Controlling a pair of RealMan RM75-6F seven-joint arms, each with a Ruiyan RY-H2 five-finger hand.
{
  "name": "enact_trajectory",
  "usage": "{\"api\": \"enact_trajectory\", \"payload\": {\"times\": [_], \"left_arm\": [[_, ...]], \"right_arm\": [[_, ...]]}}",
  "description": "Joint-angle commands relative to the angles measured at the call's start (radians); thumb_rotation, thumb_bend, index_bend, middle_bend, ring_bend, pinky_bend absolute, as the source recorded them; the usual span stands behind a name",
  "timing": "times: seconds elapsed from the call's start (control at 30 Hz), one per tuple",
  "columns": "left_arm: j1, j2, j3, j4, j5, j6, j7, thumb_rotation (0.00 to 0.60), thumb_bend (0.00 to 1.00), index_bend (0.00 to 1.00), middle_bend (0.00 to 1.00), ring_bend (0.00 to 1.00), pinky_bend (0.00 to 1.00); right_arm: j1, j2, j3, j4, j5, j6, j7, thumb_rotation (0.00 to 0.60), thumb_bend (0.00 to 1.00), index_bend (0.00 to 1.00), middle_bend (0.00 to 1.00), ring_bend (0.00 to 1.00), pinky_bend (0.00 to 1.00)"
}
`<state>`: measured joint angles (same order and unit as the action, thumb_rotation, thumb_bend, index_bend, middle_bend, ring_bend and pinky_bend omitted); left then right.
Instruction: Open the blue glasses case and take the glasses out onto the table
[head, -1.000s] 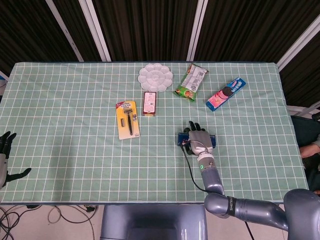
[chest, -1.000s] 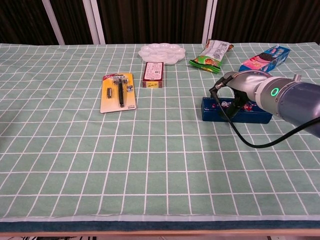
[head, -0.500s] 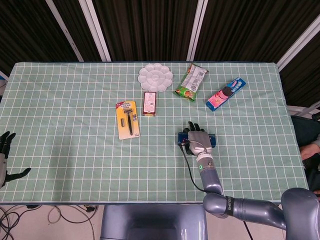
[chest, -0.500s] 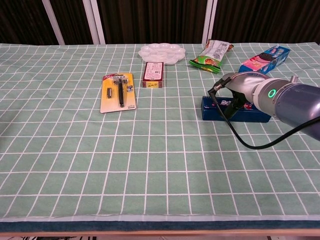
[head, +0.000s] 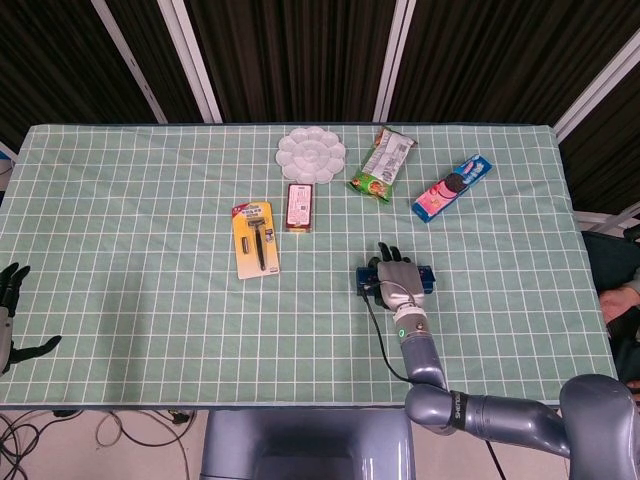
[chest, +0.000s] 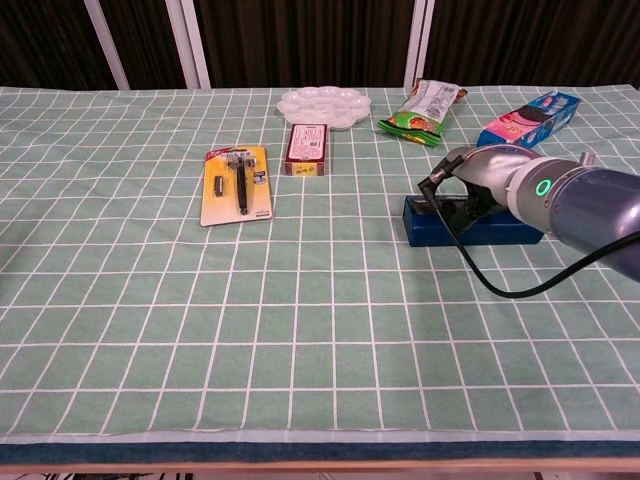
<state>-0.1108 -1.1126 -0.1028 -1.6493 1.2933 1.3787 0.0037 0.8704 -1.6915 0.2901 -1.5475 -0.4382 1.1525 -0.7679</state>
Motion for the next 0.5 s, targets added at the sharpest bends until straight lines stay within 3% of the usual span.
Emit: {"api": "enact_trajectory", "payload": {"times": [0.03,0.33,0.5], "left_arm": [[0.0,0.001,0.0,-0.001,0.0,0.0,-0.001,0.6,0.04,0.0,0.0,0.0,0.0],[0.001,0.002,0.0,-0.003,-0.002,-0.001,-0.003,0.6,0.04,0.0,0.0,0.0,0.0],[0.001,0.002,0.0,-0.004,-0.002,0.0,-0.003,0.6,0.04,0.0,0.0,0.0,0.0]], "right_arm": [[0.004,0.001,0.001,0.015,0.005,-0.005,-0.003,0.6,0.77,0.28,0.0,0.0,0.21],[0.025,0.002,0.014,0.076,0.019,-0.022,-0.018,0.6,0.63,0.24,0.0,0.0,0.21],[0.065,-0.016,0.034,0.152,0.026,-0.037,-0.05,0.6,0.5,0.22,0.0,0.0,0.21]]}}
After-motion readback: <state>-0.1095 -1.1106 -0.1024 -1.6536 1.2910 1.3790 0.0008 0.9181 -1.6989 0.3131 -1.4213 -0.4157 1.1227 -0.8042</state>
